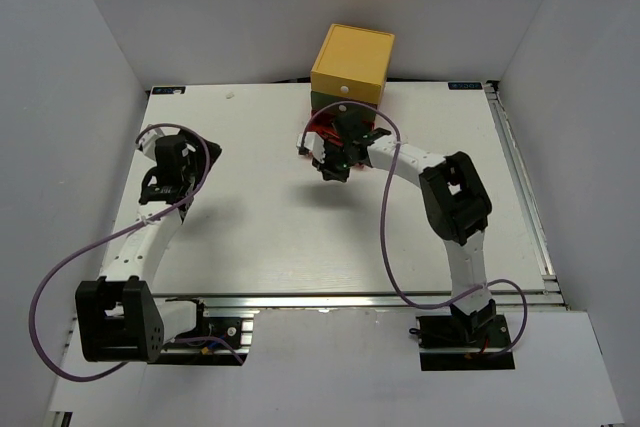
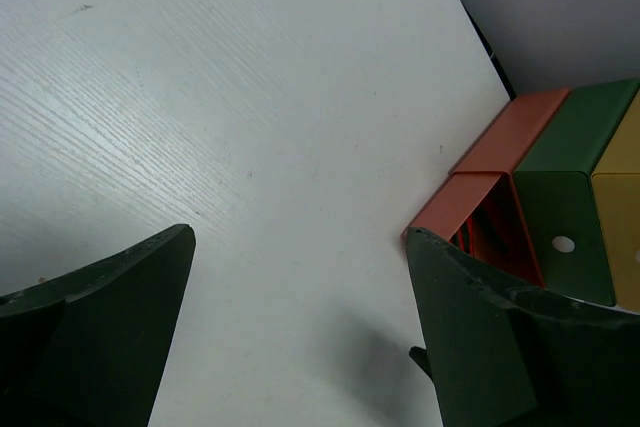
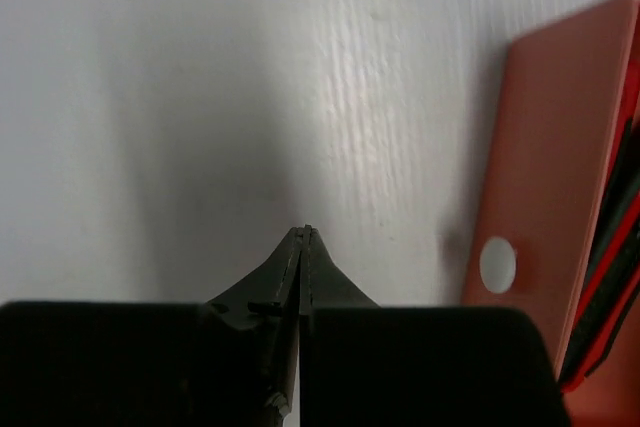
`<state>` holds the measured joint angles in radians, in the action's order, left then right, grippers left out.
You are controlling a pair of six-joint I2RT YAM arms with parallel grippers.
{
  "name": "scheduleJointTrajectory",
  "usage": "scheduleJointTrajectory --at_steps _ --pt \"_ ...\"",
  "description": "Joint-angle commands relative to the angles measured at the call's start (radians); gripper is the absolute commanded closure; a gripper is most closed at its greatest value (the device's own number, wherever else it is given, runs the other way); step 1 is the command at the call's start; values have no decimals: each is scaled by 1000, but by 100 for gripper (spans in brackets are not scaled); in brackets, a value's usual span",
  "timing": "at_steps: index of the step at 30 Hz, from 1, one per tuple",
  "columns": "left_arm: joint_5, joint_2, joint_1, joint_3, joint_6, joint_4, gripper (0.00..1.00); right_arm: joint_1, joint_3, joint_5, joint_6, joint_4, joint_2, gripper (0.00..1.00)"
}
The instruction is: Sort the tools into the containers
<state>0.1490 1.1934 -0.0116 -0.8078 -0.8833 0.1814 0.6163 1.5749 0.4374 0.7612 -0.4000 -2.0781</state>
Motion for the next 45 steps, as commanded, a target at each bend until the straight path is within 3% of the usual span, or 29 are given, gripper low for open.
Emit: scheduleJointTrajectory --at_steps 1,3,4,6,7,10,17,21,27,31,35,41,42,45 --pt "-3 -28 9 10 7 4 2 -12 53 -227 -56 70 -42 97" --pt "-9 -20 10 7 9 1 2 -12 60 -306 -46 84 -72 89" --pt "-11 -18 10 2 9 0 2 -13 56 -334 -43 117 -79 77" --pt "-17 -12 10 -1 10 -3 2 -19 47 -411 -45 164 -83 65" --pt "-19 -11 10 -1 10 -3 2 -23 40 -423 -45 208 -83 46" --pt "-22 -9 10 2 9 -11 2 -33 45 -443 -40 233 -94 22" --pt "-32 0 10 -1 6 -20 2 -43 119 -523 -59 253 -146 17" --pt "-34 -8 10 10 3 -25 2 -50 125 -615 -74 323 -172 11" --pt "-25 -46 10 35 -8 -43 2 -61 122 -781 -65 446 -212 11" --pt "-20 -55 9 35 -5 -33 2 -63 79 -802 -39 525 -200 11" --pt "-20 -69 10 44 -8 -34 2 -63 57 -780 -43 492 -177 11" --pt "-35 -107 9 53 4 -65 2 -70 39 -159 -39 101 42 11" --pt "-42 -115 9 58 9 -86 2 -75 10 -28 -65 69 115 11" --pt "-92 -141 9 71 27 -156 2 -102 -38 136 -256 85 254 11"
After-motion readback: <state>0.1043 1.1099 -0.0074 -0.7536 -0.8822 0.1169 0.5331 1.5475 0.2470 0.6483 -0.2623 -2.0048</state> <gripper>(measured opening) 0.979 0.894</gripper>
